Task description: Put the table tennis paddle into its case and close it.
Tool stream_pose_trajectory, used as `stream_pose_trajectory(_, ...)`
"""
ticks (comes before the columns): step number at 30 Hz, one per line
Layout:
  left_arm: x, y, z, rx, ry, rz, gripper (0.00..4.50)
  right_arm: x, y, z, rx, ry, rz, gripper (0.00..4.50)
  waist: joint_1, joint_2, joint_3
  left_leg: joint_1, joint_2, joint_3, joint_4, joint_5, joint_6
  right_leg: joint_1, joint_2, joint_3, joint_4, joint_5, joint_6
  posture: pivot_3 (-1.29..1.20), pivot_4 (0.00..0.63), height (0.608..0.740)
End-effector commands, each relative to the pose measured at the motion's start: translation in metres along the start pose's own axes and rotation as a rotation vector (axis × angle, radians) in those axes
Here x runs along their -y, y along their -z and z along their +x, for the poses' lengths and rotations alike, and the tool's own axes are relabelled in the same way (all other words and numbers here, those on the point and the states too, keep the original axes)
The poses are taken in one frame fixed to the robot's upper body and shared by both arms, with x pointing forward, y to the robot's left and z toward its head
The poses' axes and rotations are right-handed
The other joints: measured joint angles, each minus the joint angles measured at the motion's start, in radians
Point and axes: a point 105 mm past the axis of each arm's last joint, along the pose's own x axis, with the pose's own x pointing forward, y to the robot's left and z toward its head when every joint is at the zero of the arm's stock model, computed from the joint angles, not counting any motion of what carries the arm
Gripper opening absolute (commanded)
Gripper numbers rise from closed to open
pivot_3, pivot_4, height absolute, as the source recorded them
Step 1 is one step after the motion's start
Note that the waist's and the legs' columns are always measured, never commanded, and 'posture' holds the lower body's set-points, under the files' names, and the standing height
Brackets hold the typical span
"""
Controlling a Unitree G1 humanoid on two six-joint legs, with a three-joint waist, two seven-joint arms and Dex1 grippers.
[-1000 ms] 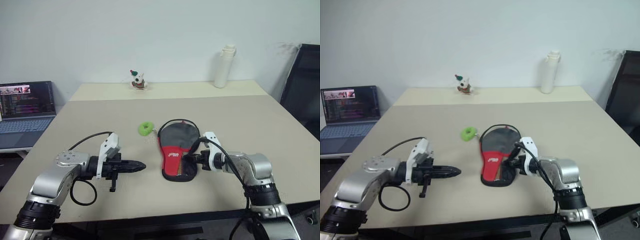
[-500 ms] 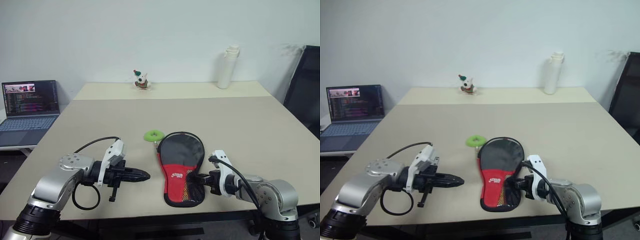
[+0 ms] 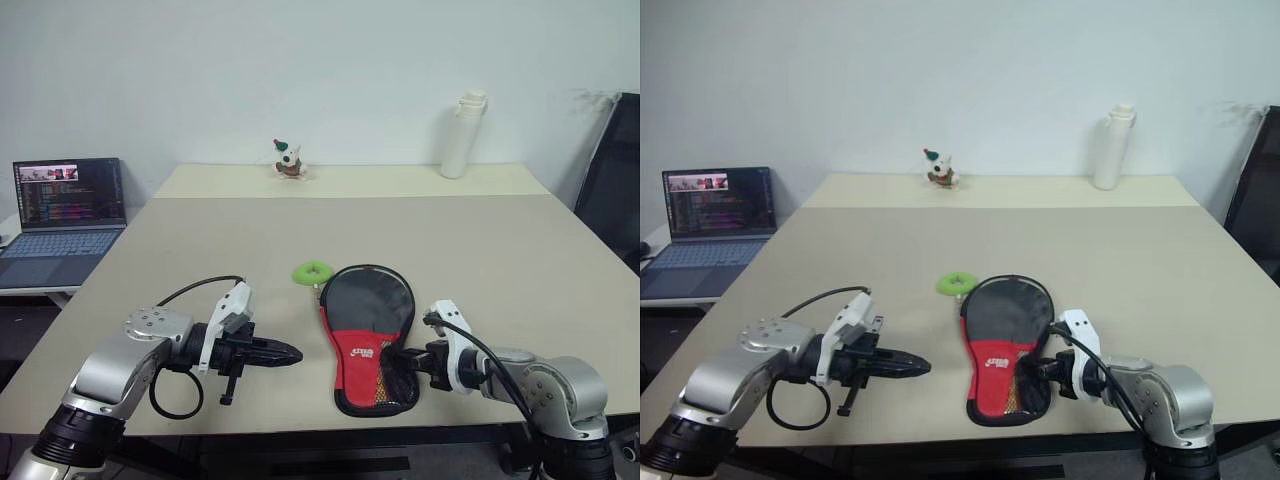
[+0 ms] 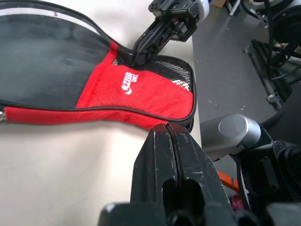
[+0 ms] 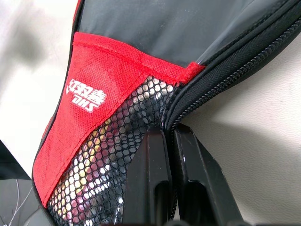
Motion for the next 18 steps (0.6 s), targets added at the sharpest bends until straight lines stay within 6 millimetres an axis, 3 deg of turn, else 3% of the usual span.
stream_pose_trajectory(1, 0.000, -0.006, -0.001, 0.007, 0.008, 0.041, 0.00, 0.004, 0.006, -0.007, -0.027, 0.018, 0.001, 0.03, 0.000, 0.000, 0.000, 0.000, 0.000, 0.000, 0.000, 0.000, 0.000, 0.000, 0.000, 0.000, 0.000, 0.000, 0.000, 0.00, 0.150, 0.740)
stream_pose_trajectory(6, -0.001, -0.004, 0.000, 0.012, 0.010, 0.041, 0.00, 0.008, 0.003, -0.011, -0.024, 0.030, -0.006, 0.03, 0.001, 0.000, 0.000, 0.000, 0.000, 0.000, 0.000, 0.000, 0.000, 0.000, 0.000, 0.000, 0.000, 0.000, 0.000, 0.00, 0.150, 0.740)
stream_pose_trajectory(12, -0.002, -0.002, 0.001, 0.017, 0.007, 0.041, 0.00, -0.001, 0.003, -0.003, -0.018, 0.008, -0.008, 0.03, 0.000, 0.000, 0.000, 0.000, 0.000, 0.000, 0.000, 0.000, 0.000, 0.000, 0.000, 0.000, 0.000, 0.000, 0.000, 0.00, 0.150, 0.740)
stream_pose_trajectory(15, -0.003, -0.002, 0.002, 0.021, -0.002, 0.041, 0.00, -0.001, 0.001, -0.002, -0.002, 0.022, -0.007, 0.69, -0.002, 0.000, 0.000, 0.000, 0.000, 0.000, 0.000, 0.000, 0.000, 0.000, 0.000, 0.000, 0.000, 0.000, 0.000, 0.00, 0.150, 0.740)
stream_pose_trajectory(18, -0.006, -0.001, 0.002, 0.024, -0.031, 0.045, 0.00, -0.007, 0.002, -0.005, 0.002, 0.013, -0.067, 1.70, -0.002, 0.000, 0.000, 0.000, 0.000, 0.000, 0.000, 0.000, 0.000, 0.000, 0.000, 0.000, 0.000, 0.000, 0.000, 0.00, 0.150, 0.740)
